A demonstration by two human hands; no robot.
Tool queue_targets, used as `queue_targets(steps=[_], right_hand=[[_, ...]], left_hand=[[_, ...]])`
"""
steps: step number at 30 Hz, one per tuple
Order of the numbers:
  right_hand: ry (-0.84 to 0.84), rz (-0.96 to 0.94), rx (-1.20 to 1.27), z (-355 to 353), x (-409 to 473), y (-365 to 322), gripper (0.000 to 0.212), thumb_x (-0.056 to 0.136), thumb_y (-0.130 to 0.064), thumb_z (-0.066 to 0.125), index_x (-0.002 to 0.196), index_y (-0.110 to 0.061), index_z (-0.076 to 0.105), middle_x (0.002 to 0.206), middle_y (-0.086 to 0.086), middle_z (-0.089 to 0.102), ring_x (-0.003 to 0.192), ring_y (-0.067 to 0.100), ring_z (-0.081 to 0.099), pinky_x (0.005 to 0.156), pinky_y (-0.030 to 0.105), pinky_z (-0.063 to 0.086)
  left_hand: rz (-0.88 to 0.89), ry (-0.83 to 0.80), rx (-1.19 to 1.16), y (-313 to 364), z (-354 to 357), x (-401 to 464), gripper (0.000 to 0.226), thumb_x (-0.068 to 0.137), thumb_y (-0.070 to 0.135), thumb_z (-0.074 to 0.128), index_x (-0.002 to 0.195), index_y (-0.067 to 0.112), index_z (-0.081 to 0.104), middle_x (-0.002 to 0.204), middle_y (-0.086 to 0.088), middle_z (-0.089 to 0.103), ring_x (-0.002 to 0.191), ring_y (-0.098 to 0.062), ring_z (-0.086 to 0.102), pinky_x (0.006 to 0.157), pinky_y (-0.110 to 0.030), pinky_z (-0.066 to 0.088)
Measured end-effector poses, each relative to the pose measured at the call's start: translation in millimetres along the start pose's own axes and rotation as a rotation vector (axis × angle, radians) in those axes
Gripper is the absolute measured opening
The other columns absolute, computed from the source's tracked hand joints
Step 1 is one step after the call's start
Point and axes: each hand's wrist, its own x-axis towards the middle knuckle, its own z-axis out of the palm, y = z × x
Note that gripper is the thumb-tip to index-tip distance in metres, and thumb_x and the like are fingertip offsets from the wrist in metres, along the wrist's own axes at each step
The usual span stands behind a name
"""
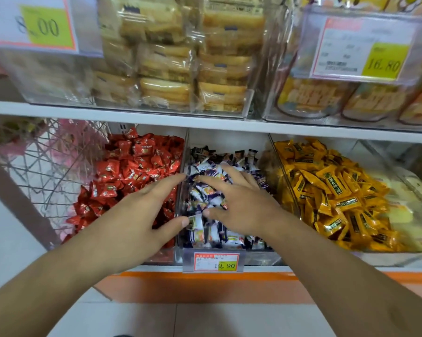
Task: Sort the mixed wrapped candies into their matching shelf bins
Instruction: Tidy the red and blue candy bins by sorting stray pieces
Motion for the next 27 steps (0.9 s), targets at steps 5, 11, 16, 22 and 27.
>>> queue_targets(steps=[5,11,16,22,27], right_hand=[[0.12,0.062,0.101,-7.4,16.4,12.3,0.068,0.099,-0.051,0.065,0.155,-0.058,0.027,0.173,-0.002,0.008,0.159,0.034,0.009,0.124,0.06,0.025],[0.211,0.032,0.282,-45.0,5.6,14.3,0.055,0.104,-0.05,0.056,0.155,-0.054,0.035,0.172,-0.011,0.016,0.159,0.016,0.016,0.12,0.026,0.015],[0.23,-0.044,0.285,-47.4,-8.2,0.6,0.052,0.106,-0.044,0.054,0.156,-0.045,0.04,0.168,-0.013,0.029,0.113,-0.004,0.055,0.118,0.029,0.032],[0.173,-0.085,0.133,-57.2,-33.8,14.6,0.057,0.106,-0.025,0.058,0.158,-0.038,0.038,0.166,-0.014,0.032,0.153,0.009,0.026,0.114,0.016,0.017],[0.284,-0.025,0.138,-85.2,-70.0,52.3,0.051,0.106,-0.022,0.057,0.15,-0.047,0.048,0.155,-0.019,0.045,0.1,-0.007,0.056,0.085,0.0,0.037]], left_hand=[[-0.006,-0.011,0.01,-1.3,-0.5,0.3,0.078,0.092,0.063,0.054,0.154,0.057,0.007,0.163,0.019,0.03,0.146,-0.007,0.035,0.111,-0.022,0.032],[-0.01,-0.018,0.011,1.3,-3.1,1.6,0.079,0.092,0.062,0.055,0.154,0.056,0.008,0.161,0.015,0.034,0.144,-0.011,0.039,0.109,-0.024,0.035],[-0.01,-0.029,0.015,3.5,-3.8,0.8,0.078,0.092,0.06,0.056,0.154,0.055,0.009,0.161,0.014,0.035,0.144,-0.01,0.038,0.112,-0.028,0.036],[-0.001,-0.004,0.085,9.5,-0.9,2.3,0.077,0.095,0.053,0.057,0.158,0.045,0.013,0.163,0.021,0.022,0.145,-0.006,0.035,0.111,-0.02,0.031],[0.108,0.126,0.166,22.5,8.0,13.4,0.08,0.09,0.034,0.069,0.159,0.027,0.029,0.166,0.01,0.018,0.153,-0.011,0.021,0.122,-0.023,0.015]])
